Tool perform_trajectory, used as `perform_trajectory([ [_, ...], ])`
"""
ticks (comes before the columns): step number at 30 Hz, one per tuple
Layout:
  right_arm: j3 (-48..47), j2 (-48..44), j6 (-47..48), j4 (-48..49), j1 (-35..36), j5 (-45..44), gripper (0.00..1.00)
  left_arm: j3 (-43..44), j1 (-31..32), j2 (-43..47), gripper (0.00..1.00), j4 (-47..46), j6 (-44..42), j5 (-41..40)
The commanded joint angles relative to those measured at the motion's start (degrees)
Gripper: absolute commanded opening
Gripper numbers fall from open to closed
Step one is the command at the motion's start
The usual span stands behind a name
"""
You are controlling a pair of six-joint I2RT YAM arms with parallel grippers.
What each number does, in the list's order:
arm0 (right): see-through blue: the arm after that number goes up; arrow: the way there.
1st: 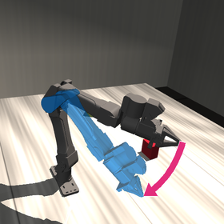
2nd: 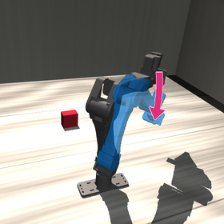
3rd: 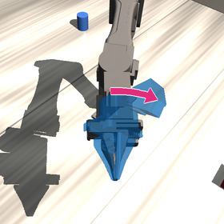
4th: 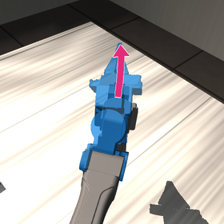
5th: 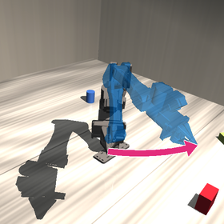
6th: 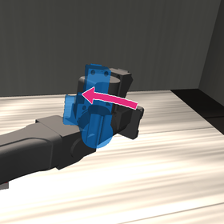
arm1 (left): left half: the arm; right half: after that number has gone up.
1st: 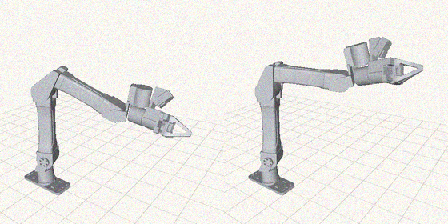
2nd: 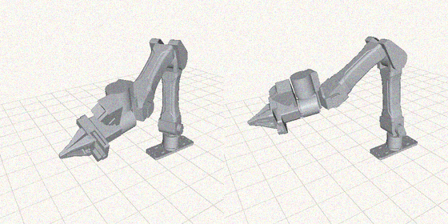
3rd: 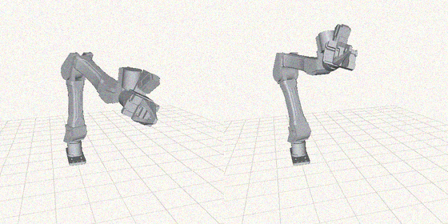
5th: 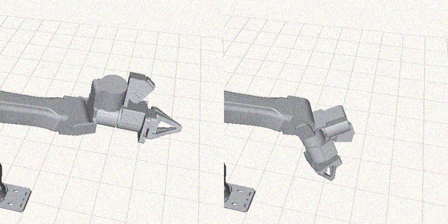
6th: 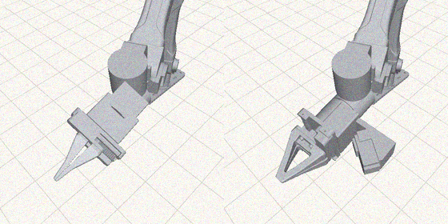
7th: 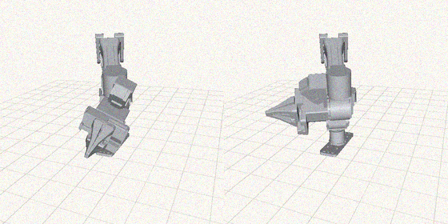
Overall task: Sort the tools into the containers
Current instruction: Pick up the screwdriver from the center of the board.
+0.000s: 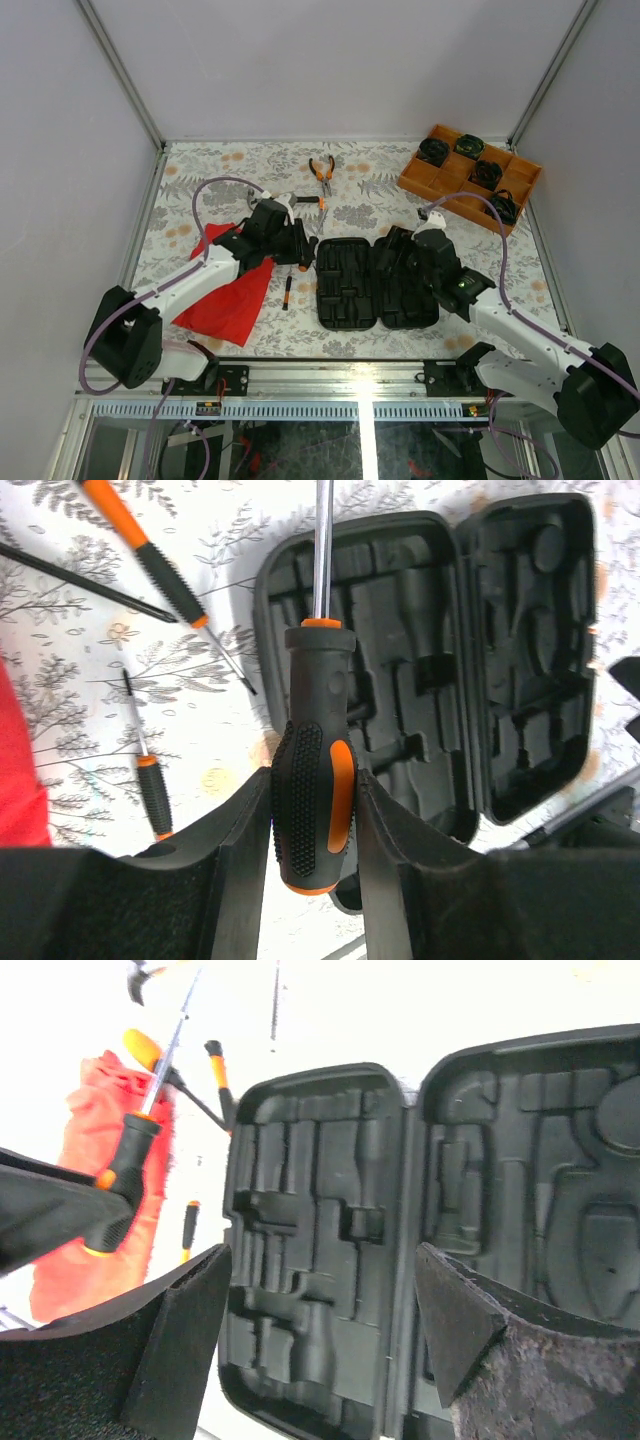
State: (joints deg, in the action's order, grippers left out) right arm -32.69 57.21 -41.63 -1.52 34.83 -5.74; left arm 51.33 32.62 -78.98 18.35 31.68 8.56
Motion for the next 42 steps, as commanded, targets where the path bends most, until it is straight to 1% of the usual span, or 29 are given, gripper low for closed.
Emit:
perform_trajectory([
  [1,0.78,0.80,-10.41,10.90,0.26,4.43,0.81,-1.60,1.24,3.10,0.08,-7.95,2.73,5.07],
  [7,4.97,3.25,-25.71,25.73,0.25,7.65,0.82,-3.72,4.89,5.86,0.08,-12.71,8.00,6.29],
  [10,6.00,5.74,-30.00,31.98,0.45,10.07,0.79,-4.99,6.90,6.61,0.07,-15.33,10.26,6.72],
  [14,5.85,8.77,-31.48,35.06,1.13,12.55,0.76,-5.81,8.48,6.50,0.06,-17.69,11.62,7.03],
  [19,6.77,11.61,-33.25,40.09,1.81,14.96,0.71,-4.82,10.21,4.63,0.06,-18.48,11.56,7.82],
  [25,5.95,15.39,-34.04,42.28,2.60,18.88,0.65,-3.21,11.56,2.19,0.05,-20.46,11.74,8.10],
  [28,5.71,16.46,-34.13,43.22,2.57,20.06,0.57,-2.74,12.10,1.46,0.05,-21.30,11.90,8.00],
  [36,6.11,15.54,-32.12,43.34,2.57,19.68,0.14,-2.72,12.66,1.00,0.07,-22.50,11.39,8.63],
  [39,6.31,15.29,-31.28,43.79,2.61,19.62,0.03,-2.95,12.65,1.47,0.12,-22.79,11.21,8.99],
  [40,6.30,15.23,-30.98,43.75,2.59,19.50,0.01,-3.04,12.65,1.73,0.15,-22.78,11.17,9.02],
  [42,5.91,15.12,-30.25,43.22,2.61,18.95,0.00,-3.48,12.70,2.41,0.25,-22.83,10.92,9.12],
])
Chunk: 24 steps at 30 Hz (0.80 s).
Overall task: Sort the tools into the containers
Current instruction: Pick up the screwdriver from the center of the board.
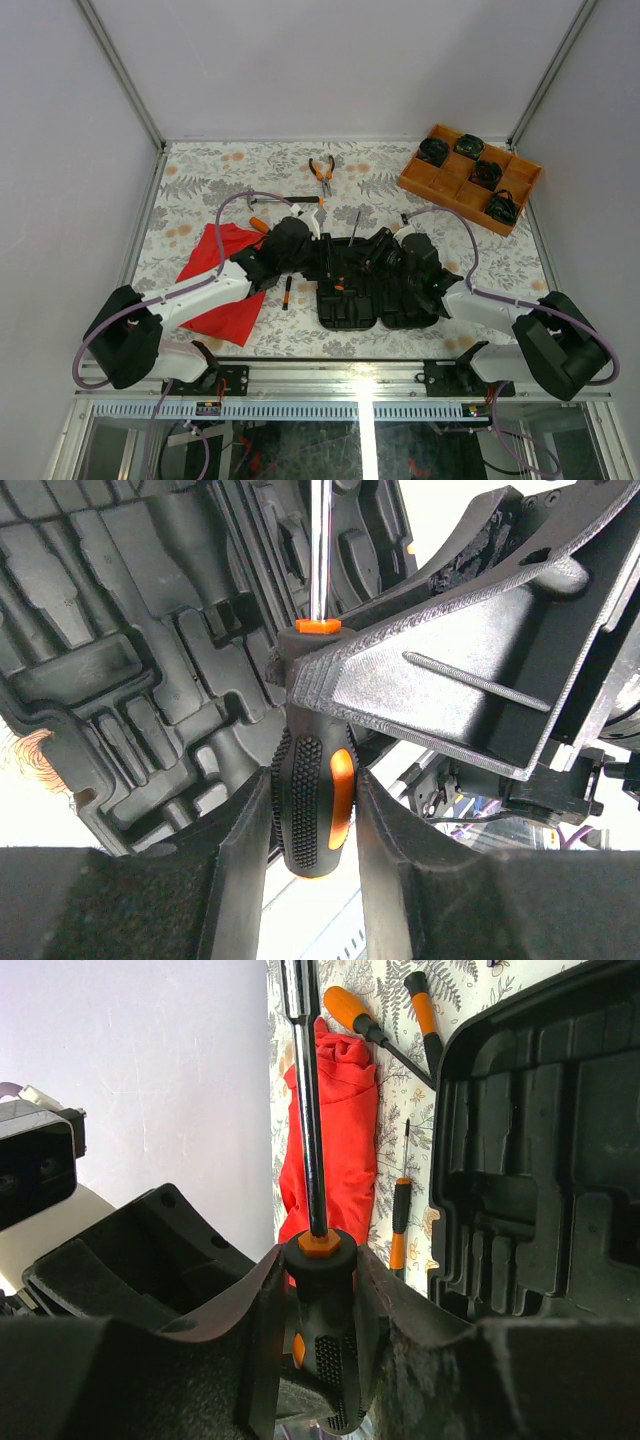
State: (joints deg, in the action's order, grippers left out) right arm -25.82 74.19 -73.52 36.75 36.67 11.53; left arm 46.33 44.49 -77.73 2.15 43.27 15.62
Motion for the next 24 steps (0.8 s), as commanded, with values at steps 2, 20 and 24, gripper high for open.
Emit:
perform_trajectory([
  [2,-1.19,-2.22,2.66,4.11,0.78,0.88,0.00,0.77,0.80,2.12,0.37,-6.91,-1.05,2.06],
  [20,0.05,-14.33,33.62,-3.26,0.78,-11.94,0.00,-3.28,-2.90,10.66,0.55,0.27,-2.88,-0.69],
  [24,4.70,-17.41,46.43,6.64,0.78,-7.65,0.00,-2.88,-5.01,12.70,0.55,2.57,-3.43,-0.58],
])
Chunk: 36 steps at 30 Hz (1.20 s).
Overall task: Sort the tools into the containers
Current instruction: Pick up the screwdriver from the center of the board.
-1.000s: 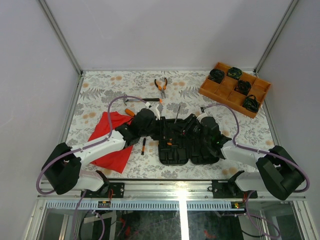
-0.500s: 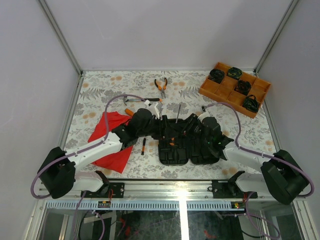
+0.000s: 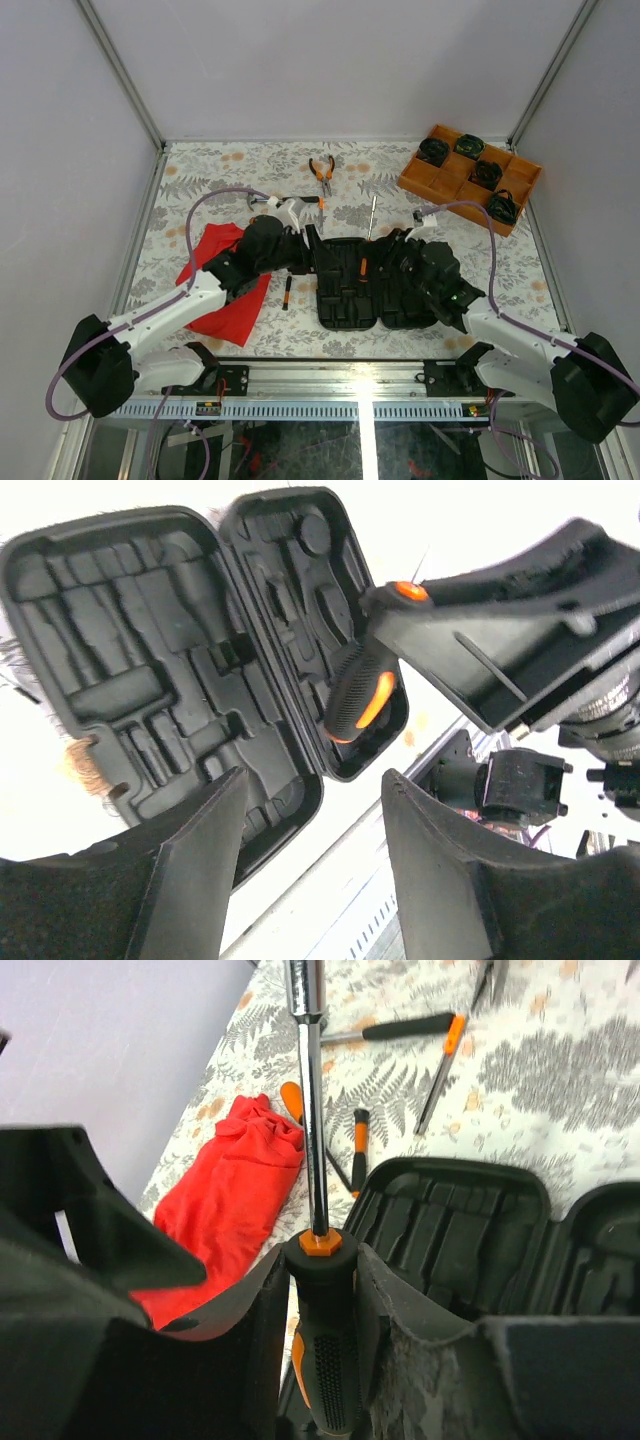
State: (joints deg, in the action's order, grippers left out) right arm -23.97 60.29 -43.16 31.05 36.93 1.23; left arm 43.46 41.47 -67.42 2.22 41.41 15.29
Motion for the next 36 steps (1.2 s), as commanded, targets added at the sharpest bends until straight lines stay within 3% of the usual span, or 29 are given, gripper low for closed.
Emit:
perform_trajectory([
  [1,3.36,-4.34,20.04,13.48,0.53,4.30,0.00,0.09,-2.21,2.87,0.55,2.93,-1.71,-0.18],
  [9,2.69,-9.19,52.39,7.89,0.51,19.29,0.00,1.16,-3.41,4.92,0.57,6.61,-3.05,-0.56],
  [23,0.62,-13.03,88.07,-8.62,0.49,43.17,0.00,1.76,-3.59,5.98,0.59,7.19,-3.90,0.41],
  [26,-1.87,-12.08,96.76,-15.99,0.51,46.39,0.00,2.03,-3.57,5.90,0.60,7.06,-3.94,0.95],
  [33,-10.31,-6.02,113.92,-34.81,0.51,40.14,0.00,2.34,-3.57,4.09,0.62,6.40,-5.48,4.53],
  [36,-13.17,-3.73,118.05,-37.64,0.51,38.41,0.00,2.38,-3.55,3.20,0.63,5.71,-5.94,6.70],
])
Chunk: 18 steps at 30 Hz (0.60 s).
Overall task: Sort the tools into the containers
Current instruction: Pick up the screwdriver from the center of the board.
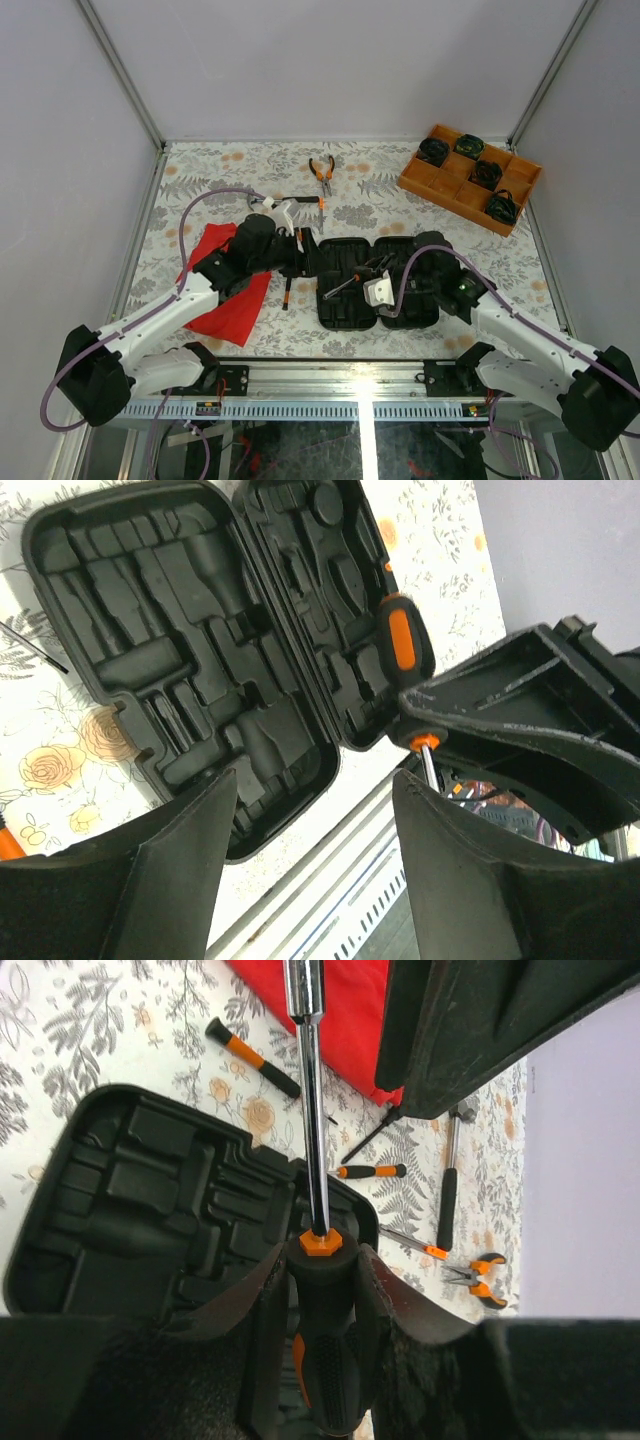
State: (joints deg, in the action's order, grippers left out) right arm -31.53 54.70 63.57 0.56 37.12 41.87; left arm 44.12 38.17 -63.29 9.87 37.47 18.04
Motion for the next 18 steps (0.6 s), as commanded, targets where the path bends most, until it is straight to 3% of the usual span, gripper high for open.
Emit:
perform_trajectory([
  [1,-6.45,2.77,12.37,-7.61,0.32,-2.35,0.00,1.63,-0.15,-1.06,0.63,-2.43,-2.09,5.00],
  [12,-12.92,9.51,17.43,-9.33,1.26,-0.96,0.00,1.10,4.61,-2.52,0.64,-6.86,-3.45,8.76],
  [18,-12.81,9.46,18.25,-7.41,1.62,-3.32,0.00,1.53,6.01,-4.88,0.57,-6.88,-3.50,10.16],
])
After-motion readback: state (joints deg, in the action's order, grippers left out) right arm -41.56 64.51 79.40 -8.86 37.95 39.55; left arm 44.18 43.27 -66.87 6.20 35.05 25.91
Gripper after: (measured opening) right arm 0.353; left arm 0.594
